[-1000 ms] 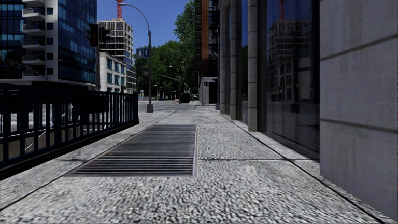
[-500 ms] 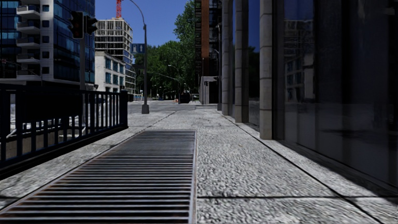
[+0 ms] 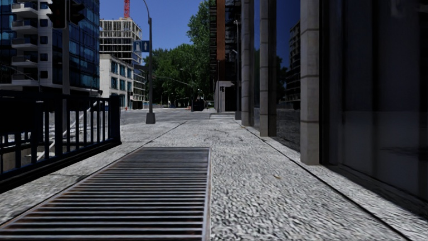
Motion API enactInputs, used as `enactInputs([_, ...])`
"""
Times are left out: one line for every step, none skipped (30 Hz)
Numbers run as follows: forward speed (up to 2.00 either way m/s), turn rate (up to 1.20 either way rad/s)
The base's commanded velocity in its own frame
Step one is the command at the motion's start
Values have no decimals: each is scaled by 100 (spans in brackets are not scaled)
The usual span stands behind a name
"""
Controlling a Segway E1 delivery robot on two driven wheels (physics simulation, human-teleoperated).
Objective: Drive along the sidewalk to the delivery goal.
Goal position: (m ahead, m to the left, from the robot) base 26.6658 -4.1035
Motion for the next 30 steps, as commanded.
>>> enactInputs([200,0])
enactInputs([200,0])
enactInputs([200,0])
enactInputs([200,0])
enactInputs([200,0])
enactInputs([200,0])
enactInputs([200,0])
enactInputs([200,0])
enactInputs([200,0])
enactInputs([200,0])
enactInputs([200,0])
enactInputs([200,0])
enactInputs([200,0])
enactInputs([200,0])
enactInputs([200,0])
enactInputs([200,0])
enactInputs([200,0])
enactInputs([200,0])
enactInputs([200,0])
enactInputs([200,0])
enactInputs([200,0])
enactInputs([200,0])
enactInputs([200,0])
enactInputs([200,0])
enactInputs([200,0])
enactInputs([200,0])
enactInputs([200,0])
enactInputs([200,0])
enactInputs([200,0])
enactInputs([200,0])
